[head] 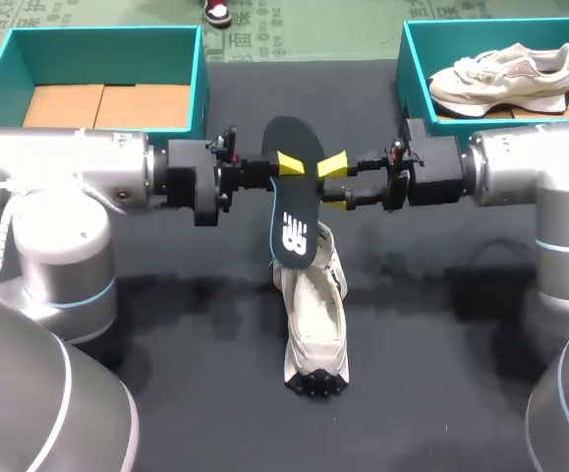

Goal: Take the shoe out of the shoebox, open the shoe tongue, remove and reinsert the insole, then place the shoe into the shoebox

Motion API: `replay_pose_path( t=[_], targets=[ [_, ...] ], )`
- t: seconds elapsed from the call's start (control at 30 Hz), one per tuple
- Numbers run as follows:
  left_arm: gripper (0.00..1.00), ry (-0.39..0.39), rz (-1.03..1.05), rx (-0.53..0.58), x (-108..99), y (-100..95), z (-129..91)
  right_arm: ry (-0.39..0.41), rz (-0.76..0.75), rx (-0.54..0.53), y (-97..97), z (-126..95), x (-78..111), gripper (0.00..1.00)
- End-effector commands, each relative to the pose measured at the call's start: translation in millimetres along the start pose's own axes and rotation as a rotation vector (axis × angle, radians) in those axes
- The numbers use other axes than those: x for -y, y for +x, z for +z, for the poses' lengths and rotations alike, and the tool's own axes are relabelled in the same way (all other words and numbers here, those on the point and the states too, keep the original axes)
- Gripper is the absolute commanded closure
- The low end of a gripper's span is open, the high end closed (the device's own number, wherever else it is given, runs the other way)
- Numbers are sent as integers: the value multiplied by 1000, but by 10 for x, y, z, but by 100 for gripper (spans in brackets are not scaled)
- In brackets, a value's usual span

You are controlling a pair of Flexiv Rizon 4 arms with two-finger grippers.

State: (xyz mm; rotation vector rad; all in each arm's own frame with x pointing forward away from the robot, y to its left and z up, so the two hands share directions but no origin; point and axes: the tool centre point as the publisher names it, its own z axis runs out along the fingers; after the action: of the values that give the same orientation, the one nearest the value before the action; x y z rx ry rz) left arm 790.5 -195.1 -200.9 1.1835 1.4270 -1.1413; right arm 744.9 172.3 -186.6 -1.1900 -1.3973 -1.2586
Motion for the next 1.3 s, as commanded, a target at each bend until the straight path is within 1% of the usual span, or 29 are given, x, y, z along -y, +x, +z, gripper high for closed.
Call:
replay_pose_path(
  t=[0.03,0.07,0.1,0.33,0.5,0.53,0.57,0.6,0.63,0.7,0.73,0.8,0.87,1.27,1.3],
  targets=[
    [100,1,-22,-13,104,-24,-280,18,-46,103,154,-259,42,0],
    [100,1,-23,-14,126,-29,-312,14,-60,143,163,-290,36,0],
    [100,-3,-27,-18,147,-34,-339,12,-57,157,157,-325,26,0],
    [100,-11,-29,-23,329,-82,-474,12,-57,157,157,-325,26,0],
    [100,24,-54,-33,510,-99,-513,12,-57,157,157,-325,26,0],
    [100,26,-56,-38,544,-98,-522,52,-128,180,177,-311,22,0],
    [100,36,-71,-42,579,-97,-534,76,-185,222,178,-319,34,0],
    [100,40,-83,-45,607,-97,-547,125,-237,244,158,-320,46,0],
    [100,42,-88,-50,643,-98,-562,146,-259,261,148,-322,56,0],
    [100,56,-124,-60,706,-101,-597,197,-354,307,94,-321,85,0],
    [100,54,-138,-65,733,-102,-615,205,-370,331,75,-320,91,0],
    [100,59,-207,-88,790,-109,-657,257,-414,409,-22,-296,122,0],
    [100,73,-189,-153,841,-124,-694,257,-414,409,-22,-296,122,0],
    [100,73,-189,-153,841,-124,-694,257,-414,409,-22,-296,122,0],
    [100,80,-237,-144,934,-88,-645,294,-439,410,-50,-315,155,0]
  ],
)
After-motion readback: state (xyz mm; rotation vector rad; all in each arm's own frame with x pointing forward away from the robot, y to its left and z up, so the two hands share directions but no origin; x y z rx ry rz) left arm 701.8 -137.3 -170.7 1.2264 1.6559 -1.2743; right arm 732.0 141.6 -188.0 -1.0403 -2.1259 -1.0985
